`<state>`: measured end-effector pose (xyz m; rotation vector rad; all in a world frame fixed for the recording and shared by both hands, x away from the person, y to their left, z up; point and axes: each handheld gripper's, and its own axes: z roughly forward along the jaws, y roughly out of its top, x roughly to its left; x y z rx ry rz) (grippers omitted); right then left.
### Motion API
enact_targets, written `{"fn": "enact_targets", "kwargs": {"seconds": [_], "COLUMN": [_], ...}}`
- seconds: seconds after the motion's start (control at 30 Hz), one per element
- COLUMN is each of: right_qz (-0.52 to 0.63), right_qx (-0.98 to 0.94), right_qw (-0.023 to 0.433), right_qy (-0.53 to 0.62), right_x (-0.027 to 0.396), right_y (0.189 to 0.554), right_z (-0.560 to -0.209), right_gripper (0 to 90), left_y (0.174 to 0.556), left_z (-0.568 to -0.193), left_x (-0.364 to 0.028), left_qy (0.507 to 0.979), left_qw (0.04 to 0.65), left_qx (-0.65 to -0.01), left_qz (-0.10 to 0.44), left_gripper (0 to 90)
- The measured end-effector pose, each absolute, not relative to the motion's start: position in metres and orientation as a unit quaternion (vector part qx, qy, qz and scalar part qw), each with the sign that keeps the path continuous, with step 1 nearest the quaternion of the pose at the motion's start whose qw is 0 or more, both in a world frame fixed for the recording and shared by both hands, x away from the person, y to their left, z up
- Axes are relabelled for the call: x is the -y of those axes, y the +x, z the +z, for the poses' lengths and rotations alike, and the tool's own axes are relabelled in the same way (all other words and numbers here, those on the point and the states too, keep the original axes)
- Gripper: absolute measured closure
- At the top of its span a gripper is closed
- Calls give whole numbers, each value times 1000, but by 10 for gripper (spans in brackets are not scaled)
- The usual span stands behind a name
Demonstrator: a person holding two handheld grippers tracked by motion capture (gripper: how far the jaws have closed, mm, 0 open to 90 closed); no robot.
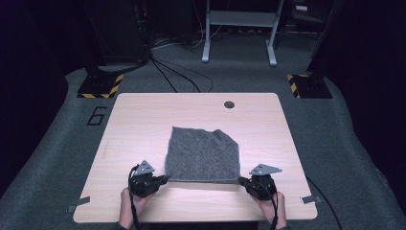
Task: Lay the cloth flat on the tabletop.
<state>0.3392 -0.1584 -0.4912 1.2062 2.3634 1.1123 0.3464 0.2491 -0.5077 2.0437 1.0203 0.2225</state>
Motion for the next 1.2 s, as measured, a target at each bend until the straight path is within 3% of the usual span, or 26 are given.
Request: {"fn": "enact_targets", "kwargs": {"seconds": [0.07,0.13,0.27,0.4,0.57,0.8,1.2], "right_qz": [389,405,418,414,408,364,330], "right_qx": [-813,-804,-794,-790,-791,-820,-842], "right_qw": [127,124,129,142,138,128,122], "right_qy": [416,417,422,429,434,423,408], "right_x": [161,168,176,178,166,138,119], "right_y": [335,334,342,364,403,437,436], "right_z": [-493,-491,-481,-476,-479,-494,-511], "right_gripper": [848,803,710,648,579,416,427], "left_y": [341,336,336,355,391,417,402], "left_z": [-509,-505,-488,-475,-481,-503,-515], "left_x": [-250,-253,-262,-258,-232,-202,-199], "left_qy": [818,817,805,801,825,850,862], "left_qw": [406,404,415,425,400,353,313], "left_qx": [-400,-404,-413,-406,-384,-378,-376], "left_qz": [79,72,96,111,110,107,131], "left_gripper": [760,623,433,296,230,184,185]}}
